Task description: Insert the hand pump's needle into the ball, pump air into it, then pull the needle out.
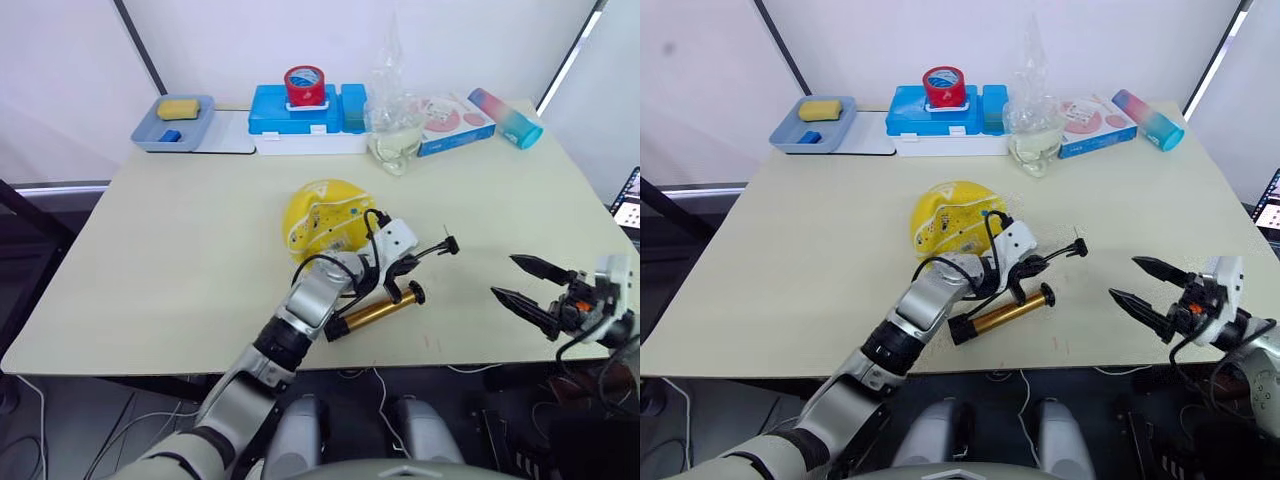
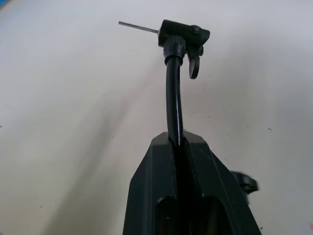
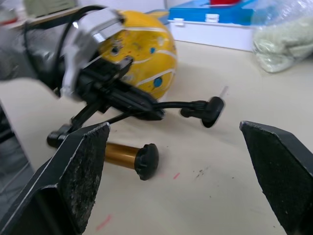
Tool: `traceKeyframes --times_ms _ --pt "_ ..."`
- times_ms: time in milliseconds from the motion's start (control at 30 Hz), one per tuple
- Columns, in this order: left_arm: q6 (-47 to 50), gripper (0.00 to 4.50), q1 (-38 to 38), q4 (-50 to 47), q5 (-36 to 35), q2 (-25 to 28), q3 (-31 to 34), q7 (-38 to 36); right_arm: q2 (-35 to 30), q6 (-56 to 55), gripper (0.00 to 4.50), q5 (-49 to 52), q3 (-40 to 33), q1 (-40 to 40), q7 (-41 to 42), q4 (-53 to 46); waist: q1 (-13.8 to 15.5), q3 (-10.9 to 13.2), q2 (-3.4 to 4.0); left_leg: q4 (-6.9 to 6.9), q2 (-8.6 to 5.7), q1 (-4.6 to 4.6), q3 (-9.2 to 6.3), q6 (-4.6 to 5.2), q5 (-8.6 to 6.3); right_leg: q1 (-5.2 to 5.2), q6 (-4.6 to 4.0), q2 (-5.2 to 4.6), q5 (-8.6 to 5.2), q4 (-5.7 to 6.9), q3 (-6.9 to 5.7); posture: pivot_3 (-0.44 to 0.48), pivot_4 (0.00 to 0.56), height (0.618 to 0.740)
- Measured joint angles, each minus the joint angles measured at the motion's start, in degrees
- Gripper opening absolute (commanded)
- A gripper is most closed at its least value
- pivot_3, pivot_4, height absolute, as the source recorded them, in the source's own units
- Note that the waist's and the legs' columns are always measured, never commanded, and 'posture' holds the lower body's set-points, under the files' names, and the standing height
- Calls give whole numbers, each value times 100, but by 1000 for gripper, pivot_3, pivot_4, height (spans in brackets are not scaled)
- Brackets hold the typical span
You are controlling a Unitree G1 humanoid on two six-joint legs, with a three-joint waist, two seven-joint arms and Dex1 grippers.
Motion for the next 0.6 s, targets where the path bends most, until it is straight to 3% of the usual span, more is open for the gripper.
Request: traceKeyframes --times_ms 267,600 --pt "-1464 36 418 237 -15 -102 155 62 643 1604 4500 936 115 -256 -1548 -536 -6 -1 1 0 0 -2 -3 0 0 1 -1 2 1 0 3 0 150 739" --pt "-2099 36 700 505 -218 -407 299 33 1448 2188 4500 1570 93 -703 -2880 -547 -12 -1 2 1 0 -2 -3 1 0 1 2 5 2 0 3 0 150 739"
